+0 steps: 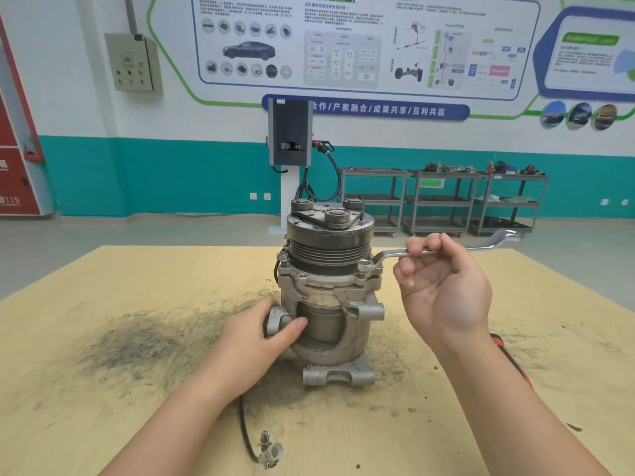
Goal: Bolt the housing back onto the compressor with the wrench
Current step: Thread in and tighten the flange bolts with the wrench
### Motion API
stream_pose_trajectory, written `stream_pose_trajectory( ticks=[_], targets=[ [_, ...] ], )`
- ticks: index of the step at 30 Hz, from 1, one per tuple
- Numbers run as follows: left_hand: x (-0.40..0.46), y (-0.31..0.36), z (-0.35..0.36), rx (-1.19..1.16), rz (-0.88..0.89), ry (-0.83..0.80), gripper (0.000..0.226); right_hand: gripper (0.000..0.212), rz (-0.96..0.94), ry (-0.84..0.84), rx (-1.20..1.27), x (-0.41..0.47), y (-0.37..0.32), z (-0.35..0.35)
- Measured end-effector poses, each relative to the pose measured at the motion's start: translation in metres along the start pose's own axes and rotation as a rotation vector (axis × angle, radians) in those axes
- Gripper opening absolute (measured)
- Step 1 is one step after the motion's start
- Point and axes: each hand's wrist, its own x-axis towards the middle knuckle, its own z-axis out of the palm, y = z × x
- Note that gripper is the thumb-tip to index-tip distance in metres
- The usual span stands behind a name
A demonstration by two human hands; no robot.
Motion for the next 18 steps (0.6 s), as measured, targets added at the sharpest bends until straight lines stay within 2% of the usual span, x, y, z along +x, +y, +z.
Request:
stream_pose_trajectory(
  ticks=[4,8,11,13,15,17,18],
  targets=[
    [0.001,-0.001,0.0,0.023,-0.001,-0.005,0.04,0.032,0.019,-0.008,-0.011,0.003,0.001,-0.002],
    [0.001,-0.002,-0.001,0.037,-0.004,-0.01,0.039,0.031,-0.028,0.025,-0.045,0.001,0.005,-0.002],
    [0.0,-0.002,0.0,0.021,0.003,-0.014,0.04,0.03,-0.376,-0.024,-0.233,-0.014,0.02,-0.002],
    [0.001,-0.002,0.001,0.009,0.003,-0.014,0.042,0.031,-0.685,-0.187,-0.459,-0.024,0.03,0.0],
    [0.001,-0.003,0.003,-0.008,0.005,-0.011,0.037,0.035,-0.927,-0.415,-0.783,-0.03,0.037,0.002],
    [0.001,-0.002,0.004,-0.01,0.013,-0.01,0.034,0.044,-1.084,-0.504,-1.071,-0.032,0.041,0.002],
    [0.001,-0.002,0.003,-0.01,0.016,-0.013,0.033,0.045,-1.112,-0.504,-1.12,-0.033,0.04,0.003]
  ],
)
